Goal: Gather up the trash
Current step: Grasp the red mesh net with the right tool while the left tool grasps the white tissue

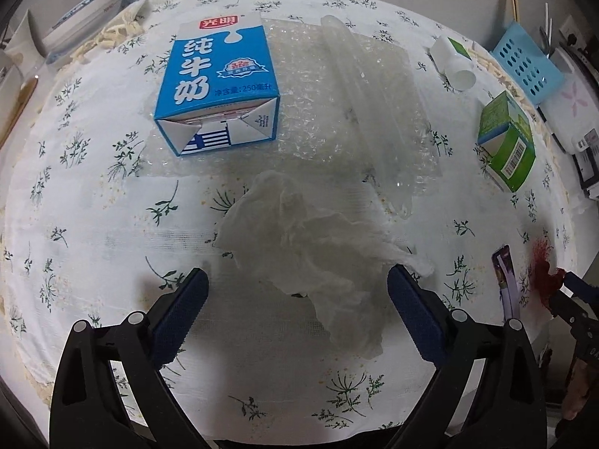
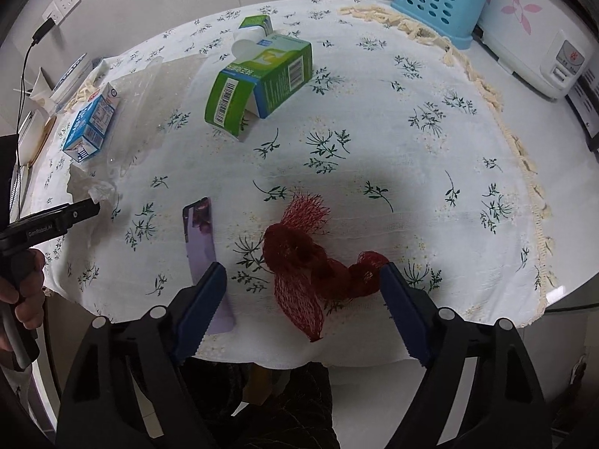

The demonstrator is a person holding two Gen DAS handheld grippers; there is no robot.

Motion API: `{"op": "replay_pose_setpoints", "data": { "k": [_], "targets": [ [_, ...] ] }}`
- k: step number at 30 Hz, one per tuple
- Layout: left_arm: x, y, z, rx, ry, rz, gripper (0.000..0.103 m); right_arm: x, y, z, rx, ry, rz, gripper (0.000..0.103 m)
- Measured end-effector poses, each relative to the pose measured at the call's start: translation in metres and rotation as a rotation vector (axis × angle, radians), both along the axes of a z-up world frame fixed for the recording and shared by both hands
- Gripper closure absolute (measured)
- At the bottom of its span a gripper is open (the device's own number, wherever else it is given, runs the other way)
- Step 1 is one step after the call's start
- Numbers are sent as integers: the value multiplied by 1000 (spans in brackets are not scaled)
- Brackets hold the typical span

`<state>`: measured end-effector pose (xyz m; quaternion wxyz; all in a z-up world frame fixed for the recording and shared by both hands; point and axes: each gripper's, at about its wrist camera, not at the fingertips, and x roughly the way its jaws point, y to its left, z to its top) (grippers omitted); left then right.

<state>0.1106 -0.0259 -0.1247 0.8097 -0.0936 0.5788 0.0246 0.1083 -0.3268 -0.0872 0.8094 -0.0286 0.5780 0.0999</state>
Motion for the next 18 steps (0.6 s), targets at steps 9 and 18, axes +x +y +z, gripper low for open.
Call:
{"op": "replay_pose_setpoints", "data": {
  "k": [9,18],
  "targets": [
    [15,-10,3,67,15,-16,31,16,1,-14,-20,36,5,41],
    [18,-19,7,116,21,-37,71,21,2,-17,-55,27,4,65]
  ]
}}
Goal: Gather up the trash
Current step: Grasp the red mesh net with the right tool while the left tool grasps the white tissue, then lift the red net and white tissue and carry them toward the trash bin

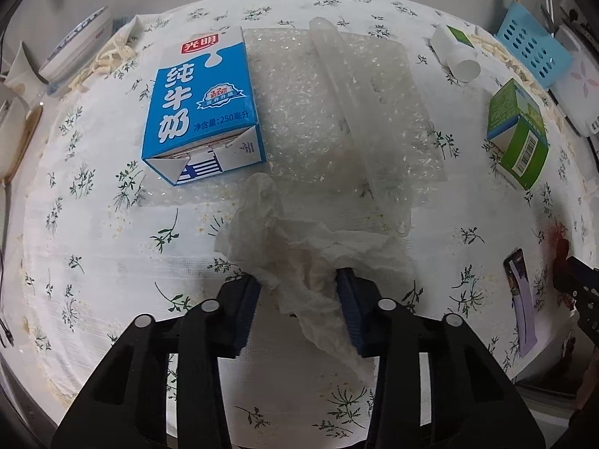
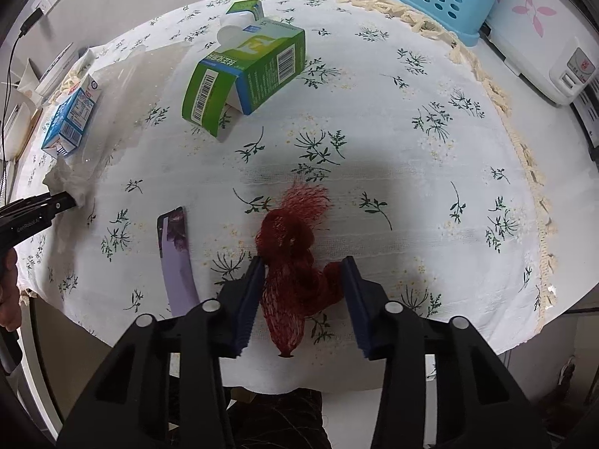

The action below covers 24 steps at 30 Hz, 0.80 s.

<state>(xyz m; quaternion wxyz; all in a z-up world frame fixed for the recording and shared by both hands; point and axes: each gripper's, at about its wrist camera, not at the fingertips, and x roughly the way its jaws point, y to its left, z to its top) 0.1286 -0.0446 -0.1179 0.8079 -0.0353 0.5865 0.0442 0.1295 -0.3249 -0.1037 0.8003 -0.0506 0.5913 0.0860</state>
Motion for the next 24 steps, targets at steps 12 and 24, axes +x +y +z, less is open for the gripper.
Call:
{"op": "replay_pose_setpoints", "data": {
  "k": [12,24],
  "targets": [
    [-7,14,2,-60,-9,9,98,6,-3,0,-14,7,-43,81],
    [-18,30,10,-74,-32,22,98,1,4,11,-10,-17,-61,89]
  ]
}}
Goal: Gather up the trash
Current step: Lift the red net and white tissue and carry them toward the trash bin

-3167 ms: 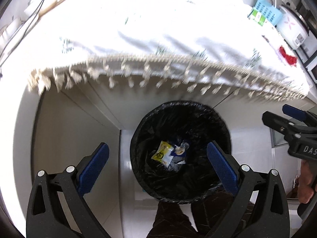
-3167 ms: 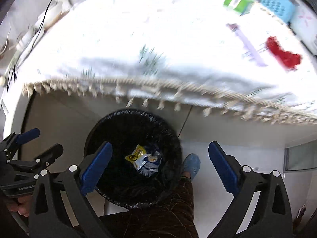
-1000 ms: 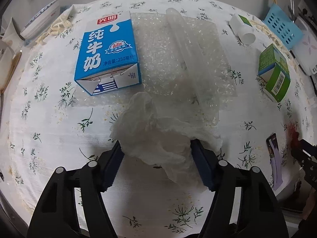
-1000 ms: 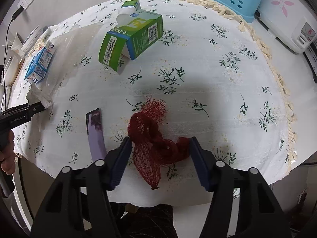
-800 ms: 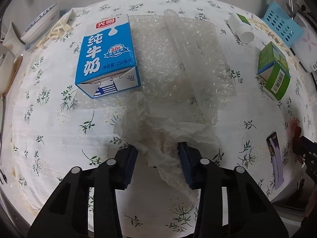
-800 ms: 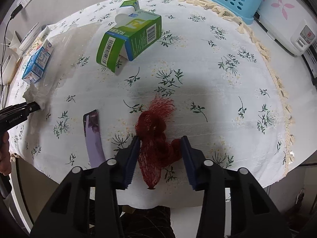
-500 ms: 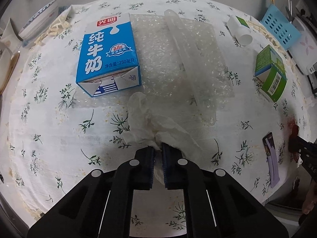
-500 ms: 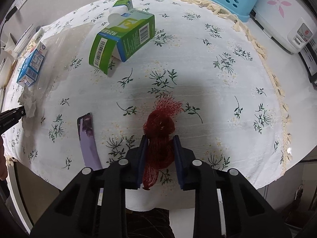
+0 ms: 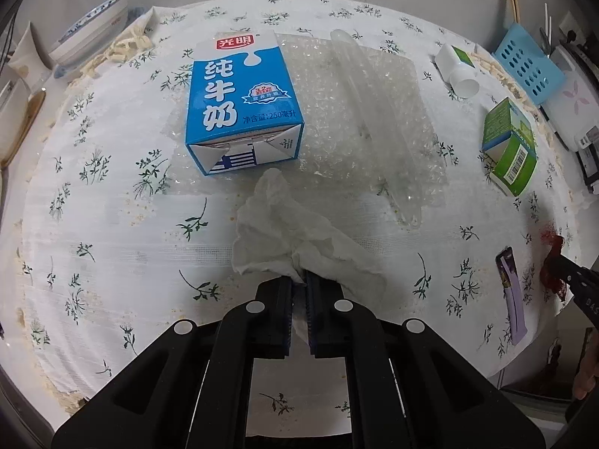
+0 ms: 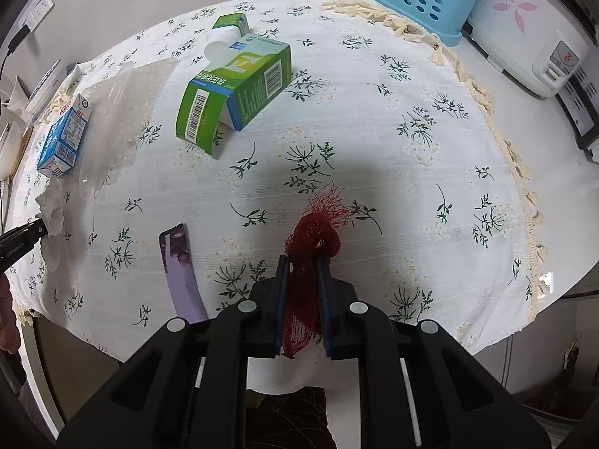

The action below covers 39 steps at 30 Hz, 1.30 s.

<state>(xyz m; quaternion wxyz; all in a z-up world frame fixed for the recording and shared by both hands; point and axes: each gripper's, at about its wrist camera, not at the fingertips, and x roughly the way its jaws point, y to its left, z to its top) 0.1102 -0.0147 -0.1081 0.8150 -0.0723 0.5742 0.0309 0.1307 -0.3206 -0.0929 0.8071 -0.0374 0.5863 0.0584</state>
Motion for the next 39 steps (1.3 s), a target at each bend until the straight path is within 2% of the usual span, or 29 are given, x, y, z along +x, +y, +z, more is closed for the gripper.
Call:
{"op": "replay_pose_setpoints", "data": {
  "k": [16,39],
  "targets": [
    [-17,5,11,-15,-22,-9,98,-5,7,9,15,-30,-26,93],
    [-62,12,44,-35,-80,-30,98,-41,48,53,60,-124,30,93]
  ]
}}
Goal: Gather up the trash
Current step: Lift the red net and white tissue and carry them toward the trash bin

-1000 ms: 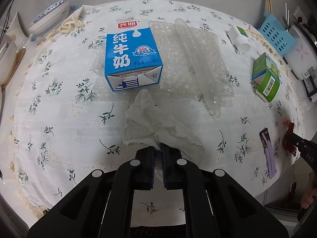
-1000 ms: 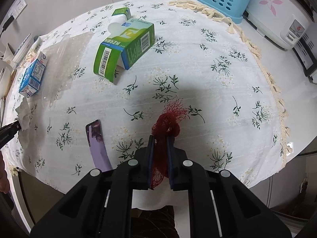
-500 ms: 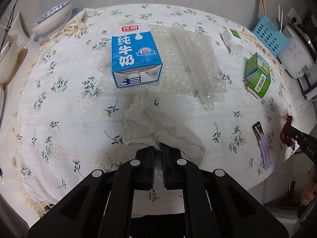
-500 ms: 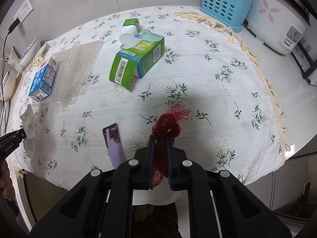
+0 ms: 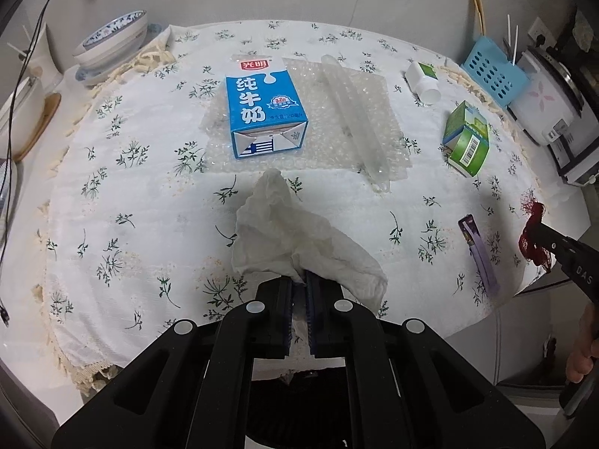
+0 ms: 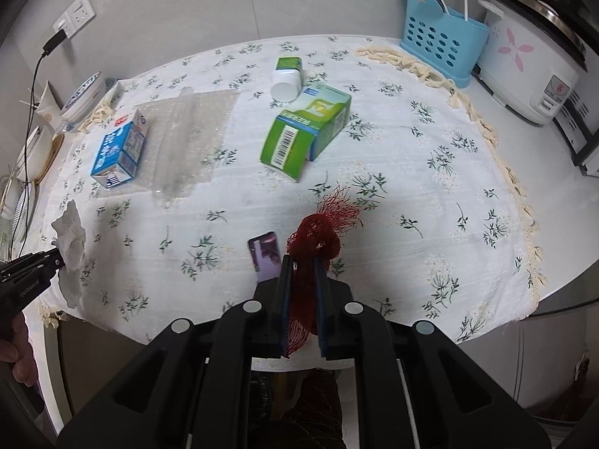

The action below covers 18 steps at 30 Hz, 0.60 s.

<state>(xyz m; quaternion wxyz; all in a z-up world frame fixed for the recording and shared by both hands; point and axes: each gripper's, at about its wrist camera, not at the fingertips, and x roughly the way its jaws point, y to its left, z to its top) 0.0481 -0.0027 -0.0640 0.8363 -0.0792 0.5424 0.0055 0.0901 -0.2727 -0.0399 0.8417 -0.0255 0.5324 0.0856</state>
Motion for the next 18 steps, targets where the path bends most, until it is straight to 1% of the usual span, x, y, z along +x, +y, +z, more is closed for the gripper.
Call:
{"op": "replay_pose_setpoints", "data": {
  "k": [8,18],
  "targets": [
    [-23,3,12,-4,-20,-4,98,-21,22,13,12,-31,41,93],
    [-51,11,17,-14,-28,1,98,-42,51,22,30,-45,100,93]
  ]
}}
